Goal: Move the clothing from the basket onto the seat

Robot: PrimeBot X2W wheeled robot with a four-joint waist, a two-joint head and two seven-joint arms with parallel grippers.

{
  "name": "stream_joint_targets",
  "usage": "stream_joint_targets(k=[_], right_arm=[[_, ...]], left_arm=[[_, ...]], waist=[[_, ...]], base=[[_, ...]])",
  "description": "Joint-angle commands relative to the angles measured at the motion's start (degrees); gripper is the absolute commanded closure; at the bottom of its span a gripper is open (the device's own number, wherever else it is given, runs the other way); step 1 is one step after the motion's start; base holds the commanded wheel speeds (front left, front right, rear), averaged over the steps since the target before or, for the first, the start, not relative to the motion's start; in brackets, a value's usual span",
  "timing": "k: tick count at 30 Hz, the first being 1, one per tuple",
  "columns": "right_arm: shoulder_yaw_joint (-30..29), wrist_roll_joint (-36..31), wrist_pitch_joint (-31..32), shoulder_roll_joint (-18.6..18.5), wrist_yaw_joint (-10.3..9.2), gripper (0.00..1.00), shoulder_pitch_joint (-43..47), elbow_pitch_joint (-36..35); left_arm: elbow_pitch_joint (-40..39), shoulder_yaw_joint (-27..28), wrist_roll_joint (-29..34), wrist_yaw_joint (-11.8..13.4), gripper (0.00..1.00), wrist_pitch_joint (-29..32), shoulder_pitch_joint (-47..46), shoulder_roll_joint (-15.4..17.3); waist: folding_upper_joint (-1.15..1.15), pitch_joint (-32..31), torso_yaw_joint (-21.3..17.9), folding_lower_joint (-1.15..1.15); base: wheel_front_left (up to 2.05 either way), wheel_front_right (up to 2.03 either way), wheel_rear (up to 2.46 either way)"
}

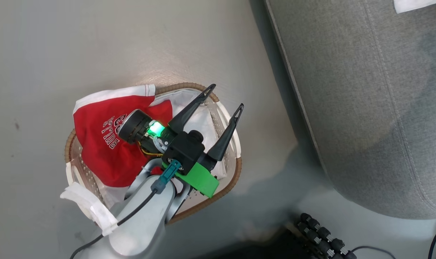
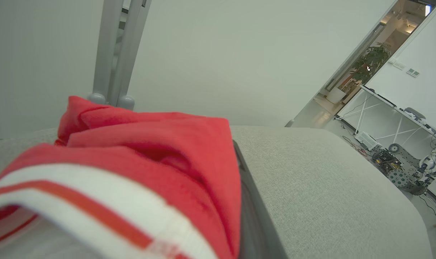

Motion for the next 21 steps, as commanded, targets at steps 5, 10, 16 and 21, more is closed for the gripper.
stream_joint_targets(k=[5, 10, 16, 21], right_arm=[[0.39, -0.53, -0.12, 1.19, -0.08, 0.0, 5.59, 0.23], [0.15, -0.9, -0.12, 2.43, -0.08, 0.0, 10.35, 0.8], [0.31, -0.23, -0.12, 4.03, -0.08, 0.0, 16.48, 0.84], [1.89, 0.46, -0.12, 4.83, -0.08, 0.0, 21.44, -0.3]], left_arm=[[0.63, 0.01, -0.63, -0.17, 0.0, 0.03, 0.67, 0.3], [0.82, 1.12, -1.38, -0.08, 0.0, 0.03, 1.48, 0.33], [1.14, 2.71, -2.23, 0.19, 0.0, 0.03, 3.37, -0.25], [1.15, 4.38, -3.01, 0.54, 0.0, 0.03, 6.06, -0.87]], waist=[[0.0, -2.5, -0.68, -0.01], [0.0, -4.86, -0.82, -0.01], [0.0, -9.14, -0.37, -0.01], [0.0, -13.86, 0.2, -0.01]], base=[[0.0, 0.0, 0.0], [0.0, 0.0, 0.0], [0.0, 0.0, 0.0], [0.0, 0.0, 0.0]])
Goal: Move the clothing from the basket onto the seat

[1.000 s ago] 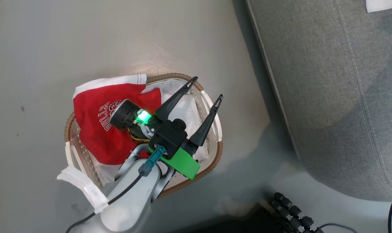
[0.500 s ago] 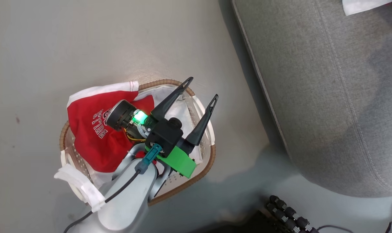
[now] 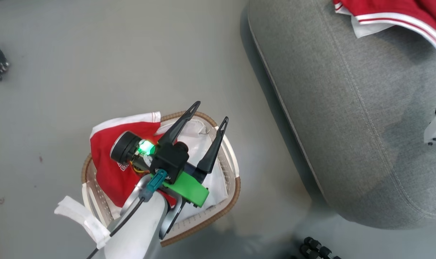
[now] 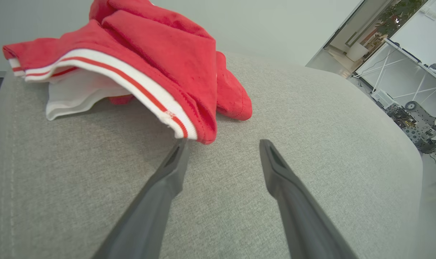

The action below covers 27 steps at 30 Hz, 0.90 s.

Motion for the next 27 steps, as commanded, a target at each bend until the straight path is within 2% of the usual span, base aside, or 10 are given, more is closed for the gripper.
stream_joint_targets(k=[1, 10, 16, 27], right_arm=[[0.46, 0.43, -0.12, 0.08, -0.08, 0.0, 1.66, -0.55], [3.16, 1.91, -0.12, -0.61, -0.08, 0.0, 3.41, -1.63], [7.54, 2.9, -0.12, -0.65, -0.08, 0.0, 1.82, -1.75], [16.87, 7.55, -0.12, 3.35, -0.08, 0.0, 3.87, -3.69]], left_arm=[[-0.16, 0.59, -0.74, 0.36, 0.0, 0.03, 1.38, -0.19], [-0.9, 4.98, -2.37, 0.93, 0.0, 0.03, 7.12, -1.72], [-1.86, 9.22, -3.57, 1.47, 0.0, 0.04, 10.58, -2.58], [-3.09, 19.06, -4.32, 2.63, 0.0, 0.03, 17.61, -3.05]], waist=[[0.0, -4.06, 0.61, 0.0], [0.0, -12.98, 2.23, 0.0], [0.0, -18.36, 4.54, 0.0], [0.0, -24.92, 9.49, 0.0]], base=[[0.0, 0.0, 0.0], [0.0, 0.0, 0.0], [0.0, 0.0, 0.0], [0.0, 0.0, 0.0]])
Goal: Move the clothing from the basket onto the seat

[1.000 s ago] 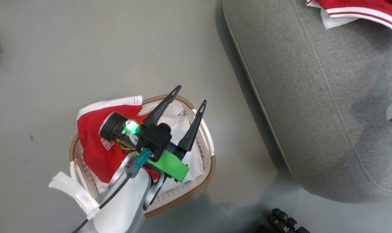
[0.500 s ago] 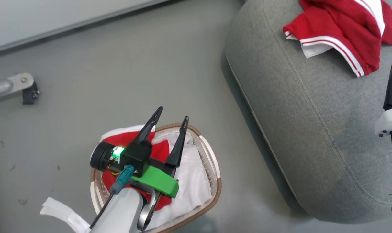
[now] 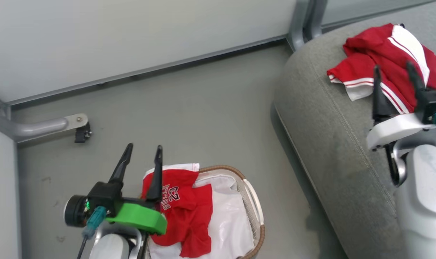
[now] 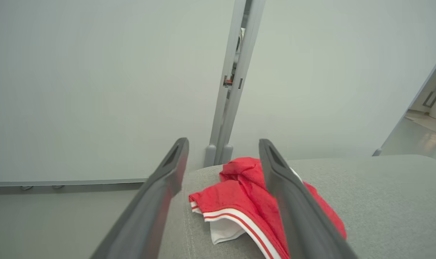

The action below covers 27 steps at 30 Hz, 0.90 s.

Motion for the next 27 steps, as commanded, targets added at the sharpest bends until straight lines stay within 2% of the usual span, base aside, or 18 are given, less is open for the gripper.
stream_joint_targets(k=[1, 7, 13, 20, 27], right_arm=[[1.06, 1.1, -0.12, 0.57, -0.07, 0.0, 1.76, -0.3], [6.31, 4.74, -0.12, 2.66, -0.06, 0.0, 6.5, -1.89], [11.08, 9.93, -0.12, 2.88, -0.07, 0.0, 11.72, -2.42], [12.27, 13.97, -0.12, 2.86, -0.06, 0.0, 17.59, -2.99], [12.31, 14.43, -0.12, 2.91, -0.06, 0.0, 21.86, -4.42]], left_arm=[[-0.14, 1.19, -0.55, 0.27, 0.0, 0.03, 1.77, 0.02], [-1.3, 6.1, -1.14, 1.07, 0.0, 0.03, 6.07, -0.1], [-2.0, 8.76, -2.69, 1.82, 0.0, 0.03, 10.21, -0.11], [-2.11, 8.27, -3.75, 2.24, 0.0, 0.03, 13.11, -0.09], [-1.69, 7.14, -4.14, 2.65, 0.0, 0.03, 14.16, -0.09]], waist=[[0.0, -3.25, 3.42, 0.01], [0.0, -5.05, 5.27, 0.01], [0.0, -6.79, 6.47, 0.01], [0.0, -9.07, 7.53, 0.01], [0.0, -10.3, 7.9, 0.01]], base=[[0.0, 0.0, 0.0], [0.0, 0.0, 0.0], [0.0, 0.0, 0.0], [0.0, 0.0, 0.0], [0.0, 0.0, 0.0]])
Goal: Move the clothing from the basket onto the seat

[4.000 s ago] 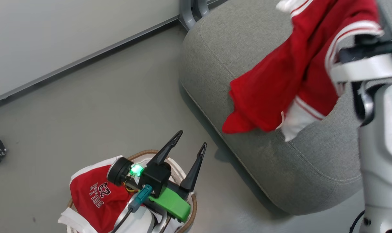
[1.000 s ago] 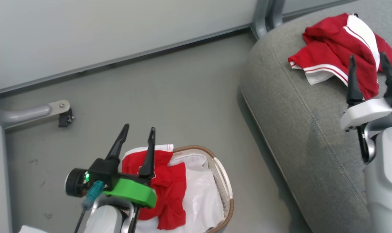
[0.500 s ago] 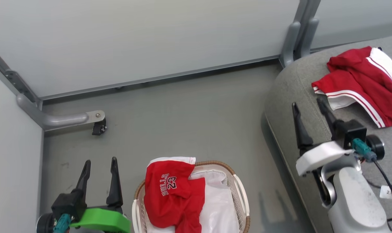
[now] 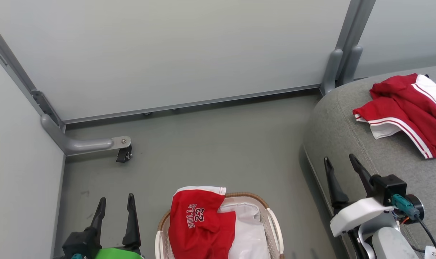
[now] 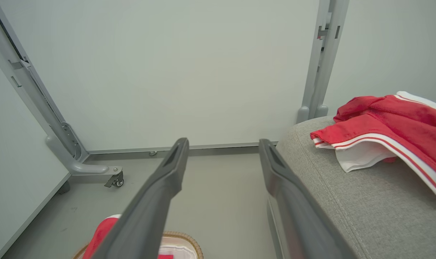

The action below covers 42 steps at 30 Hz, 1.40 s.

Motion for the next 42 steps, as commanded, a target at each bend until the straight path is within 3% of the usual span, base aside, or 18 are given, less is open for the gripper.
stream_joint_targets(k=[1, 31, 42], right_arm=[[0.22, 0.29, -0.12, -0.21, -0.07, 0.0, 1.3, -0.33], [1.35, 1.16, -0.12, -0.22, -0.06, 0.0, 2.72, -1.29], [-0.04, -0.01, -0.12, -0.21, -0.06, 0.0, 0.14, -3.64]], left_arm=[[0.32, -0.14, -0.23, 0.25, 0.0, 0.03, 0.94, 0.02], [1.05, -1.23, 0.53, -0.26, 0.0, 0.03, 0.16, 0.02], [2.35, -5.57, 4.93, -2.07, 0.0, 0.04, -6.55, 0.02]], waist=[[0.0, -0.44, 0.13, 0.01], [0.0, 0.1, -0.81, 0.01], [0.0, 5.72, -2.07, 0.01]], base=[[0.0, 0.0, 0.0], [0.0, 0.0, 0.0], [0.0, 0.0, 0.0]])
